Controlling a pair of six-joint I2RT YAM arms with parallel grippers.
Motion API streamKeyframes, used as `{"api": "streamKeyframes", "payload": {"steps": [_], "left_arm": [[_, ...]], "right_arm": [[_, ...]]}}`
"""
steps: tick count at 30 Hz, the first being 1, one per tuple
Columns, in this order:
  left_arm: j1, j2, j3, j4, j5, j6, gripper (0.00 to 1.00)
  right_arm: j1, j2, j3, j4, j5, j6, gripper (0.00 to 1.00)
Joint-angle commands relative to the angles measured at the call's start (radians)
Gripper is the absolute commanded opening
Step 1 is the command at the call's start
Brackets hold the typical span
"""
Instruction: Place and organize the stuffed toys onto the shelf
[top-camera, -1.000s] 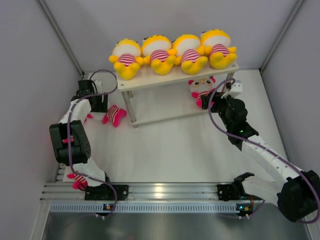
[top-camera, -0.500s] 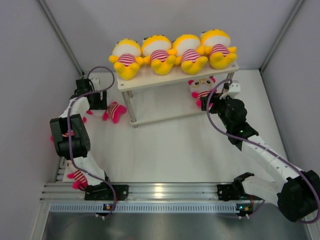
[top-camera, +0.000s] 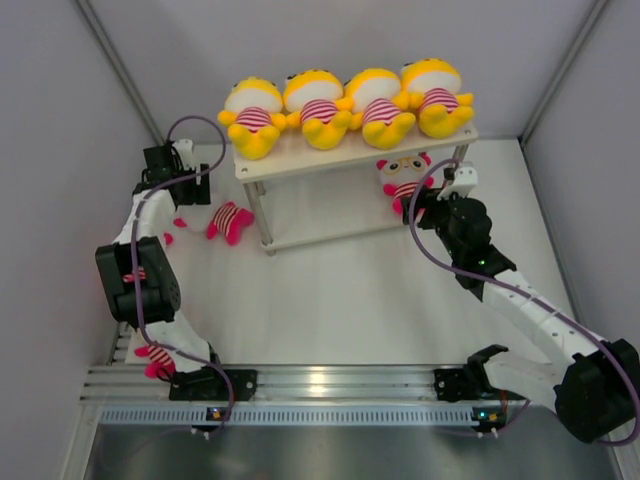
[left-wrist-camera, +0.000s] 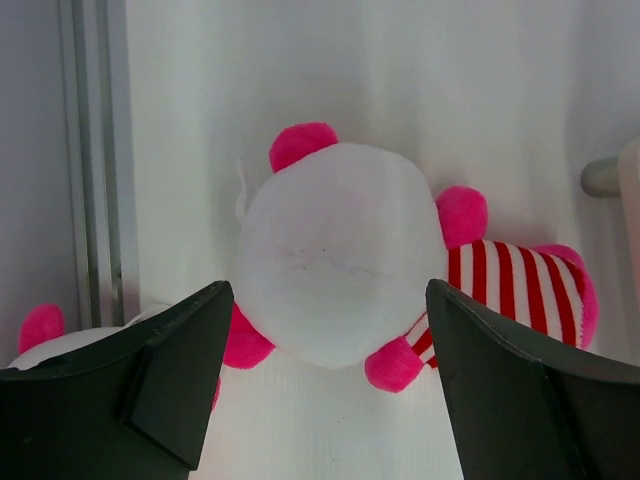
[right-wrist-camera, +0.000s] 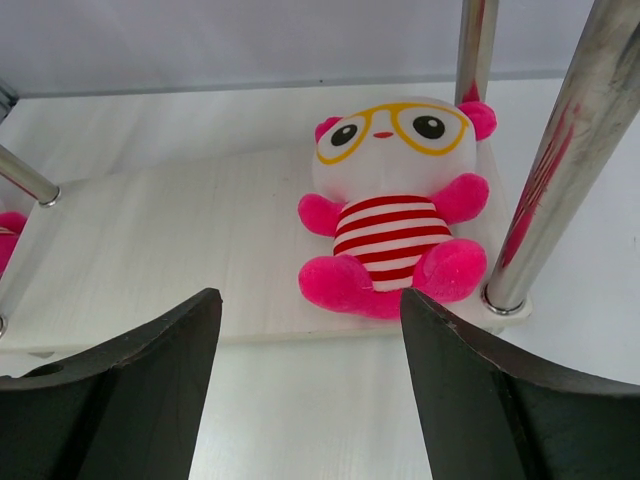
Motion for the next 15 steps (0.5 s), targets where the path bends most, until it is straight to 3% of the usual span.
{"api": "streamKeyframes", "payload": {"steps": [1, 8, 12, 13, 15], "left_arm": [[-0.002, 0.051, 0.033, 0.041, -0.057, -0.01, 0.84], [-0.017, 0.129, 0.007, 0.043, -0.093, 0.003, 0.83], [-0.016, 0.142, -0.022, 0.043, -0.059, 0.01, 0.51], [-0.017, 0.13, -0.03, 0.041, -0.048, 0.012, 0.31], [-0.016, 0.076, -0.06, 0.041, -0.018, 0.016, 0.14]], "right_arm": [[0.011, -0.01, 0.027, 0.0, 0.022, -0.023, 0.72], [0.013, -0.016, 0.019, 0.0, 0.023, -0.024, 0.73], [0.017, -0.027, 0.021, -0.011, 0.022, -0.021, 0.73], [0.017, -0.03, 0.019, -0.014, 0.017, -0.021, 0.73], [0.022, -0.037, 0.028, -0.022, -0.007, -0.024, 0.72]]}}
